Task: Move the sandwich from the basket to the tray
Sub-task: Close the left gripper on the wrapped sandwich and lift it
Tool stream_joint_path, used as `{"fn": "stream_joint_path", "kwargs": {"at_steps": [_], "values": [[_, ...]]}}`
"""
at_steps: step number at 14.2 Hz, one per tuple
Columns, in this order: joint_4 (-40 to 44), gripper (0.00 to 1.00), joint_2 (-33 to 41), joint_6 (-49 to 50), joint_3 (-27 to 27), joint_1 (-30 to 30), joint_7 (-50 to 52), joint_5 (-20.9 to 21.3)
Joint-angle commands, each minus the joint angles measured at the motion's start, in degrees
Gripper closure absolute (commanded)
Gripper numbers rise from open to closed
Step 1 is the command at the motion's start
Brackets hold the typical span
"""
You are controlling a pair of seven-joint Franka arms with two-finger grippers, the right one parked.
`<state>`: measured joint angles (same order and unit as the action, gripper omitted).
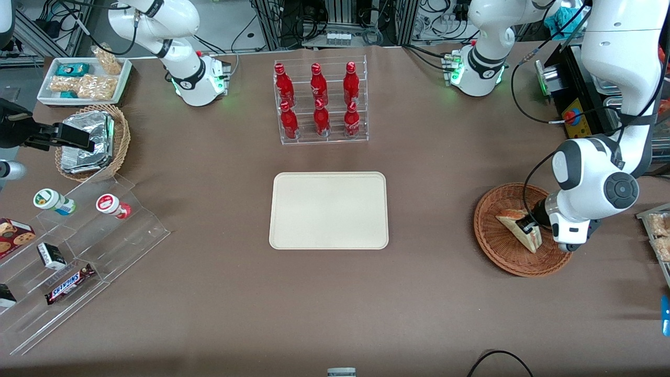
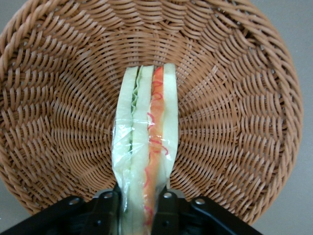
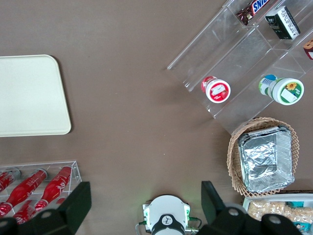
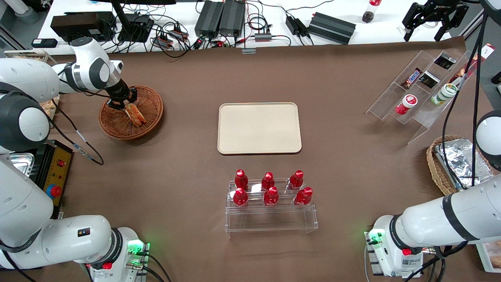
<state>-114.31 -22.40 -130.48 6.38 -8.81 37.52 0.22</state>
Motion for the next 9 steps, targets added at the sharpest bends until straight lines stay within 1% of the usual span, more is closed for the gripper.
{"fn": "stream_joint_path", "kwargs": {"at_steps": [1, 4, 6, 9], "values": [[0.2, 0.86, 3.1, 1.4, 0.0, 0.8, 0.7, 0.2], [2.3, 0.85, 5.3, 6.3, 0.0, 4.9, 0.8, 0.2], [5.0, 0.85, 6.1, 11.5, 0.0, 9.2, 0.0, 0.2], [8.8, 0.85, 5.2, 15.9, 0.1, 18.6, -0.9, 0.3]]}}
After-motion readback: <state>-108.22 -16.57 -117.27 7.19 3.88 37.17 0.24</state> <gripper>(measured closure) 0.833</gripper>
